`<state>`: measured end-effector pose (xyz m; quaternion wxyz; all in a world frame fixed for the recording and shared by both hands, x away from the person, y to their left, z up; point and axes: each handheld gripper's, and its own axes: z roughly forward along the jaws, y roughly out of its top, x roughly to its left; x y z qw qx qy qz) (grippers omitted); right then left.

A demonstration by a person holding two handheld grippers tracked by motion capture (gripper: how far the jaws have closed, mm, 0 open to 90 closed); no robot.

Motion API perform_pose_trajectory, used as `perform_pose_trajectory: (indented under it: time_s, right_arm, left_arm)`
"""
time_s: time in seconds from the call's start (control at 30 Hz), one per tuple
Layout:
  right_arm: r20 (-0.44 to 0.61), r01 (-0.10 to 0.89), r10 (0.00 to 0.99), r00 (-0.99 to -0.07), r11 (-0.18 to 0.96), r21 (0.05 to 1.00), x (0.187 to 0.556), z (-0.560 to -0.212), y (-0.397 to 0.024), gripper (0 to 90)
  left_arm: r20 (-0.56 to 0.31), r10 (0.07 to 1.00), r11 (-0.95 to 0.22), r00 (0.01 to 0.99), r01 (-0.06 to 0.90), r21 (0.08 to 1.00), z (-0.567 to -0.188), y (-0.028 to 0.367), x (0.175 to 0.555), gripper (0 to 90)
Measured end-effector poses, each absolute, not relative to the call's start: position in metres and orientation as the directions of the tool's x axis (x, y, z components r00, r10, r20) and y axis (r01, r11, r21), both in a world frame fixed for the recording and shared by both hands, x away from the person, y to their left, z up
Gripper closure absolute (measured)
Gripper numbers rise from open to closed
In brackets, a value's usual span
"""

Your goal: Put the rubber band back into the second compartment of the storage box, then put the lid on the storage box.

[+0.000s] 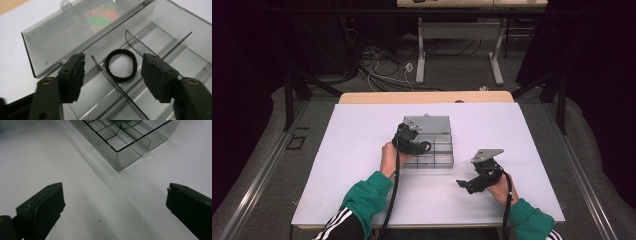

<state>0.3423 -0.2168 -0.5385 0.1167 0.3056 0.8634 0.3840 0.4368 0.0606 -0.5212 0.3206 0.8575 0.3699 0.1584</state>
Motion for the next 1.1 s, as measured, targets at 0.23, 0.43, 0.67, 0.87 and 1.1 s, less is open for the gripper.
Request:
perform_pose_trajectory:
  time_s: [0.23, 0.43, 0.67, 0.87, 1.1]
  right_arm:
    - [0.035, 0.443, 0.622, -0.783, 0.517, 0.733, 0.342, -0.539, -0.217, 1.5]
    - [0.034, 0.443, 0.624, -0.781, 0.514, 0.735, 0.342, -0.538, -0.217, 1.5]
    - [0.03, 0.437, 0.616, -0.787, 0.523, 0.732, 0.342, -0.538, -0.217, 1.5]
    - [0.038, 0.444, 0.62, -0.784, 0.517, 0.732, 0.342, -0.538, -0.217, 1.4]
    - [0.045, 0.448, 0.618, -0.785, 0.516, 0.73, 0.343, -0.538, -0.217, 1.0]
  left_arm:
    - [0.026, 0.732, -0.546, 0.68, 0.564, 0.619, -0.521, 0.064, 0.437, 16.0]
    - [0.011, 0.723, -0.562, 0.691, 0.578, 0.591, -0.523, 0.065, 0.436, 15.4]
    - [0.006, 0.715, -0.587, 0.699, 0.596, 0.547, -0.527, 0.064, 0.436, 23.6]
    - [-0.003, 0.706, -0.604, 0.709, 0.604, 0.521, -0.532, 0.062, 0.436, 38.6]
    - [-0.019, 0.697, -0.607, 0.717, 0.604, 0.517, -0.535, 0.063, 0.436, 49.8]
